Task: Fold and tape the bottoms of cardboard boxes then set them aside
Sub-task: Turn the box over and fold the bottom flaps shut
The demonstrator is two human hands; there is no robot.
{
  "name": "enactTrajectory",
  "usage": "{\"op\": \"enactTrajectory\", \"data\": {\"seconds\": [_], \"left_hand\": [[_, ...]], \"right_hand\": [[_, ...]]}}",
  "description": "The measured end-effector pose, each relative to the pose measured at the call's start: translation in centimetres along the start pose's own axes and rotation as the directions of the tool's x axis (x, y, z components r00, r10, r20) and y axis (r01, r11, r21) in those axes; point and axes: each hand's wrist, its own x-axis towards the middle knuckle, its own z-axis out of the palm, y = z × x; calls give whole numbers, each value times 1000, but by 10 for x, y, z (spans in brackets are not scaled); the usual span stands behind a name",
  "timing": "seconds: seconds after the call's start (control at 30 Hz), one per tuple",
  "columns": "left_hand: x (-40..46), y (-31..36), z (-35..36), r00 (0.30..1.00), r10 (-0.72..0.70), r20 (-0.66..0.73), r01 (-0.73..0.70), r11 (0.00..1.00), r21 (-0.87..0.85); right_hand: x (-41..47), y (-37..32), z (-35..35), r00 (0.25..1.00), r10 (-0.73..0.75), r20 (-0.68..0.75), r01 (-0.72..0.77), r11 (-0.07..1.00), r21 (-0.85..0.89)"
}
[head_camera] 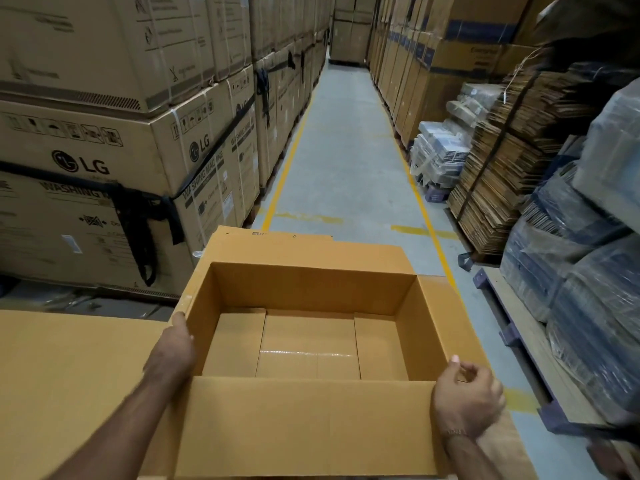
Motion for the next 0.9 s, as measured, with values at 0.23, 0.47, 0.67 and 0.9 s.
{"op": "enactTrajectory", "data": {"seconds": [0.23, 0.47, 0.67, 0.9], "left_hand": [[-19, 9, -4, 809, -551, -205, 473, 817, -329], [0, -37, 12, 740, -516, 432, 656, 409, -634], [16, -58, -15, 802, -458, 383, 595, 562, -575], [-38, 36, -128, 911, -156, 381, 392, 617, -683]], "right_hand": [[-7, 3, -17, 923, 315, 220, -331, 943, 35], [27, 17, -25, 781, 355, 514, -497, 852, 167], [42, -17, -61, 642, 130, 756, -532, 785, 316], [56, -43, -62, 674, 1, 738, -608, 569, 554]]}}
